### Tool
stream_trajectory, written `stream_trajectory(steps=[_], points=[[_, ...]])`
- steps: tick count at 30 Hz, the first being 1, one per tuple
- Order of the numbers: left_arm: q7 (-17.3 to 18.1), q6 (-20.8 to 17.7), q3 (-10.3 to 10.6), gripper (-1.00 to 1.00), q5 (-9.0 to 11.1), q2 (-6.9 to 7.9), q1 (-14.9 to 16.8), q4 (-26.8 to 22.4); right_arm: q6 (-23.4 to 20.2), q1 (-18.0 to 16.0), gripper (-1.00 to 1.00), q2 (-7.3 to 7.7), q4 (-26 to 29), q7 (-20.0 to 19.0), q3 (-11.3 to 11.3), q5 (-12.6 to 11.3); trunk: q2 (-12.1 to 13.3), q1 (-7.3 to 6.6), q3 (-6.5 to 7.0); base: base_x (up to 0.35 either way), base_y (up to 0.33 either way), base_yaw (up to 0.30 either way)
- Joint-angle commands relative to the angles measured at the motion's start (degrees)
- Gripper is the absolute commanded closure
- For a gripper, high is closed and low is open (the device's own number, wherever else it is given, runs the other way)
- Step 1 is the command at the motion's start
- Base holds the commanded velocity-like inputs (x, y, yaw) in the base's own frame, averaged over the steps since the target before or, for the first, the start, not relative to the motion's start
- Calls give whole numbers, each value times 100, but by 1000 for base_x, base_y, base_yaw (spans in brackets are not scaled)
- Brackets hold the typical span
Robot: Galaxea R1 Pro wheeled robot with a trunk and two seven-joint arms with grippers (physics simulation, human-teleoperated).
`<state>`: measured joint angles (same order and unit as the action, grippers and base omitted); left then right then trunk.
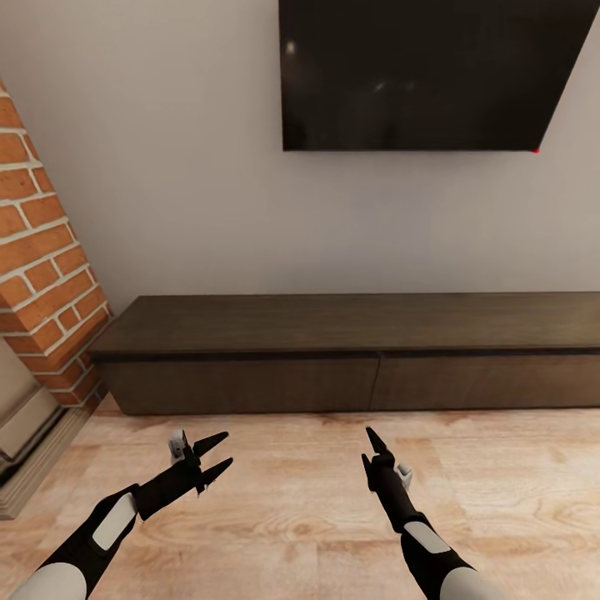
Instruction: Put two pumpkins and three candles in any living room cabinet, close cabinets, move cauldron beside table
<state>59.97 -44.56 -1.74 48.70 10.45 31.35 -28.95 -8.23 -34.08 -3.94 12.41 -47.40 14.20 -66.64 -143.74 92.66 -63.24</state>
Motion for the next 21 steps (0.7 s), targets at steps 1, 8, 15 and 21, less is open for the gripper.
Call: stream_trajectory(steps=[1, 8, 15, 21], points=[[5, -39, -3, -100, 17, 0, 2, 2, -62, -2, -100, -1, -1, -19, 12, -51, -2, 2, -5, 274, 0, 0], [5, -37, -2, -100, 17, 1, 2, 3, -64, -2, -100, -1, -1, -23, 13, -51, -2, 2, -5, 263, 0, 0], [3, -35, -2, -100, 17, 1, 2, 3, -64, -2, -100, -1, -1, -23, 13, -51, -2, 2, -5, 250, 0, 0], [5, -35, -2, -100, 17, 1, 2, 3, -64, -2, -100, -1, -1, -32, 13, -51, -2, 2, -5, 174, 0, 0]])
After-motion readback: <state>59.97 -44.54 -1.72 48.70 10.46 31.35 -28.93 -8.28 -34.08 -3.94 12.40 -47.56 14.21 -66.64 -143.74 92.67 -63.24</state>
